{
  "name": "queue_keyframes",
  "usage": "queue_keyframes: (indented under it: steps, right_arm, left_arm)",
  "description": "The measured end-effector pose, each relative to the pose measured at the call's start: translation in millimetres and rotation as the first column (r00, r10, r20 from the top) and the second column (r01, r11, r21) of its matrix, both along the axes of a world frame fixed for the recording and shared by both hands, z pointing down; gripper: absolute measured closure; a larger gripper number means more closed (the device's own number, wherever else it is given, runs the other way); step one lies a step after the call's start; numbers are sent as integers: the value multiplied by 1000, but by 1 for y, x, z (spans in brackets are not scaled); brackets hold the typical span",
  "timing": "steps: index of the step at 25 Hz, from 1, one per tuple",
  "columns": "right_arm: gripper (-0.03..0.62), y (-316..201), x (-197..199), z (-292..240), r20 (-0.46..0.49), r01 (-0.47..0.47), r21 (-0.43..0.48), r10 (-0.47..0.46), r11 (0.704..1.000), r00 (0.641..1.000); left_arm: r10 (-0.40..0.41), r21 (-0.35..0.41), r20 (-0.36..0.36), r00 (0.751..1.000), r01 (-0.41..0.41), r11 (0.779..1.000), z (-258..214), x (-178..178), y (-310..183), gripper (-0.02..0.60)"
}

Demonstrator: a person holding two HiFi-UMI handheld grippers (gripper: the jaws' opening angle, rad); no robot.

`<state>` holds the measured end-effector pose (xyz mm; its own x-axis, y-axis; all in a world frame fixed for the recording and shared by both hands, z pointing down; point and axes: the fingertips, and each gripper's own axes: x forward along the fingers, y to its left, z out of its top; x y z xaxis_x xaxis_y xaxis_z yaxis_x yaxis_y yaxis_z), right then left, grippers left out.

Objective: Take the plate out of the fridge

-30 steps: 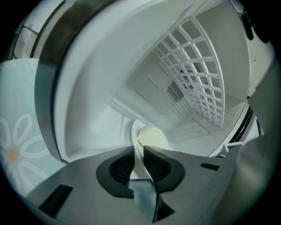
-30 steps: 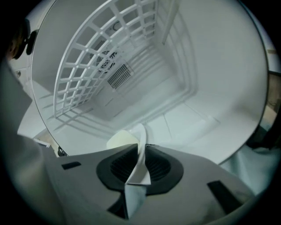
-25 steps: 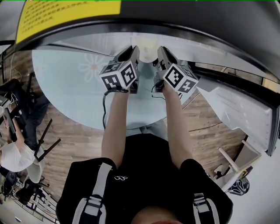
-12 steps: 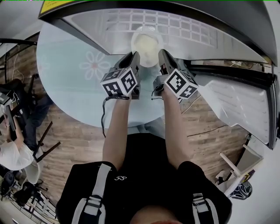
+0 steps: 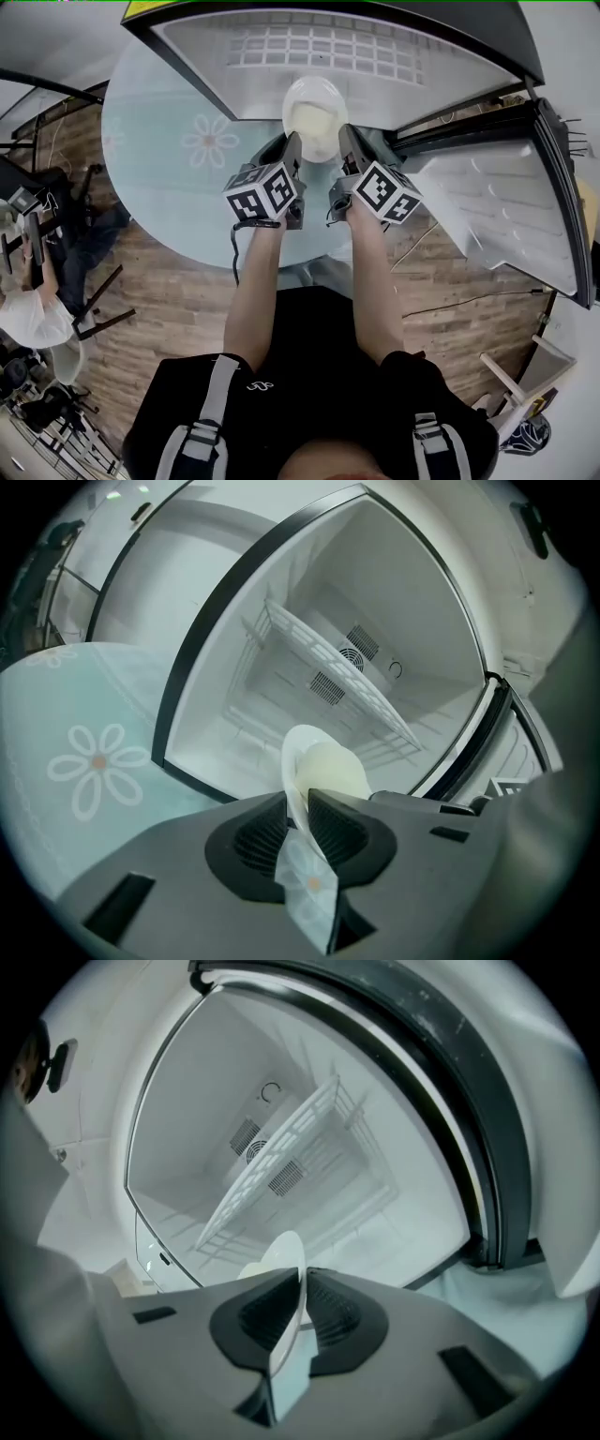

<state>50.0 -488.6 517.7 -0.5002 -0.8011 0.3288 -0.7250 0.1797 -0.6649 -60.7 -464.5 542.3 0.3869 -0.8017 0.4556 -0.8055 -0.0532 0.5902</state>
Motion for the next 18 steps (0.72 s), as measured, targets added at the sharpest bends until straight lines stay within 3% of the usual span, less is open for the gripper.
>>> queue_keyframes:
  steps: [7,18]
  right_arm:
    - [568,23,18,-11,63,0,5,0,1000,998]
    - [568,44,37,-25,76,33,32,-35,999,996]
  left_arm:
    - [-24,28,15,1000,24,999,-27,15,19,515]
    - [-69,46,7,998,69,997,-35,35,45,518]
